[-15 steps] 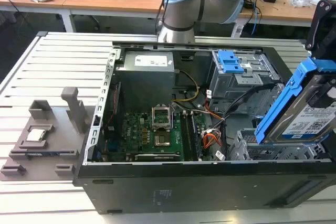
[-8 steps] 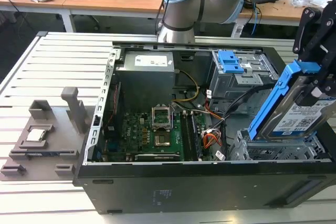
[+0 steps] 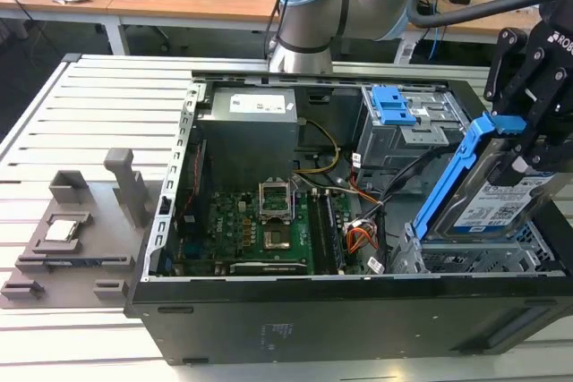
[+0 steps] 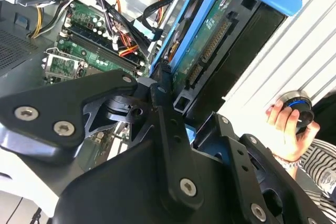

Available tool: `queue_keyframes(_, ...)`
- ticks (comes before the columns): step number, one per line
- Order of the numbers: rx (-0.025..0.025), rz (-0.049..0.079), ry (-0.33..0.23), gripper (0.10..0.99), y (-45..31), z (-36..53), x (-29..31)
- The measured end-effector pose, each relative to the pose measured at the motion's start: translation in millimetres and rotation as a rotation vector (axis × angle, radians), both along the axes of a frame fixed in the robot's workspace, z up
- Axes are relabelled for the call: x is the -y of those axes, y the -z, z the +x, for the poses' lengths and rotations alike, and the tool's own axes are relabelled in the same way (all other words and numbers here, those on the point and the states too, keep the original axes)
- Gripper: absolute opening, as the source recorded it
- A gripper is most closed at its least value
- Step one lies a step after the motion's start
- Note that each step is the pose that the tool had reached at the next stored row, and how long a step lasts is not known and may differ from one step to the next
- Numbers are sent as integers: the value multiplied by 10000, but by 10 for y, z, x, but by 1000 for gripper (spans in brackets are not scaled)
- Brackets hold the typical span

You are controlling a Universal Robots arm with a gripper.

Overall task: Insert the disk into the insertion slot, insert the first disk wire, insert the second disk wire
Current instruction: 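Insert the disk into the insertion slot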

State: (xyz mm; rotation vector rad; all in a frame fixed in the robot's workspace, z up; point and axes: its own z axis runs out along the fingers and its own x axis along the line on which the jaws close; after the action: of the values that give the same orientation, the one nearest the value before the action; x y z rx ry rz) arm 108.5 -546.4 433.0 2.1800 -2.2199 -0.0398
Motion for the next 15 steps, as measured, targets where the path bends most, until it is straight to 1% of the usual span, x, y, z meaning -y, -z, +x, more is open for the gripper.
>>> queue_keyframes(2, 0, 2, 0, 365, 32, -1, 0)
queue_keyframes(6, -1, 1, 0, 365, 128, -1, 0)
queue_keyframes(10, 0, 2, 1, 365, 160, -1, 0)
queue_keyframes(12, 0, 2, 0, 365, 190, -1, 0)
queue_keyframes(15, -1, 2, 1, 365, 207, -1, 0)
